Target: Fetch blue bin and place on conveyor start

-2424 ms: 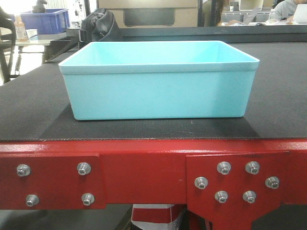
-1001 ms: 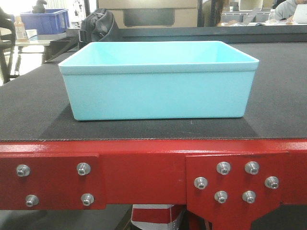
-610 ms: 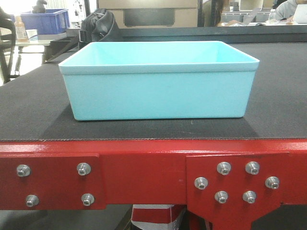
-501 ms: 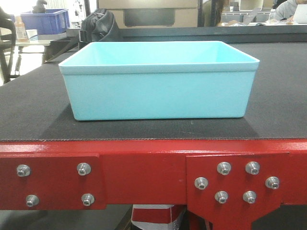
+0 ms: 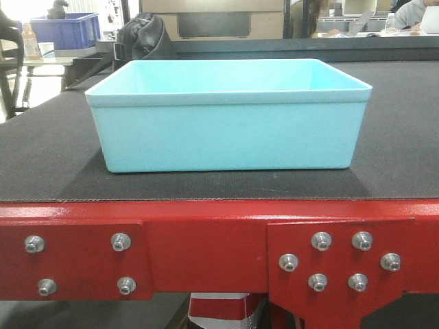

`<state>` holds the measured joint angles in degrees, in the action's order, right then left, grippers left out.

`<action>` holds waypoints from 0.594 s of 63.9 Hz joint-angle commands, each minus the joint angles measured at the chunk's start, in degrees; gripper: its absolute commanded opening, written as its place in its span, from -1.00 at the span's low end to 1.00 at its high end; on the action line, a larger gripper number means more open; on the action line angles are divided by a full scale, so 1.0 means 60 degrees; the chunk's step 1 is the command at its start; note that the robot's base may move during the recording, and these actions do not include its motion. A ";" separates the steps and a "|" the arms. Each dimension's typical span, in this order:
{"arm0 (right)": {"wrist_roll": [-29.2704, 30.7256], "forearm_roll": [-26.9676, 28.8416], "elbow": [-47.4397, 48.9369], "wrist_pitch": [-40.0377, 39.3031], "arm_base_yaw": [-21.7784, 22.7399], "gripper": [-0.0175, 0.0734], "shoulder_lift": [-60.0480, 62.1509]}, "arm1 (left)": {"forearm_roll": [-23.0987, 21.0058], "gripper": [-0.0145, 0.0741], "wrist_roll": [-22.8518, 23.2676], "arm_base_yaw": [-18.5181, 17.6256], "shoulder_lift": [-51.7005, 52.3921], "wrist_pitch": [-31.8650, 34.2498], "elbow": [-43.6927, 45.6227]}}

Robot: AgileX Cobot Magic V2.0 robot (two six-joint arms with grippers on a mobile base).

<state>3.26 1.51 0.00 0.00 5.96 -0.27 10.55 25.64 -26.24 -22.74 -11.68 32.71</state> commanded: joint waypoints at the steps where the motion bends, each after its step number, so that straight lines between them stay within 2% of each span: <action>1: -0.0127 0.0048 0.0000 -0.0202 0.0026 -0.97 0.0045 | 0.0041 -0.92 -0.0008 -0.0071 0.0045 0.0101 0.0000; 38: -0.0127 0.0048 0.0000 -0.0242 -0.0064 -0.97 0.0045 | 0.0041 -0.92 -0.0008 -0.0071 0.0045 0.0101 0.0000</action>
<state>2.61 1.51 0.00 0.00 5.64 -0.27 10.65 25.64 -26.24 -22.74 -11.68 32.71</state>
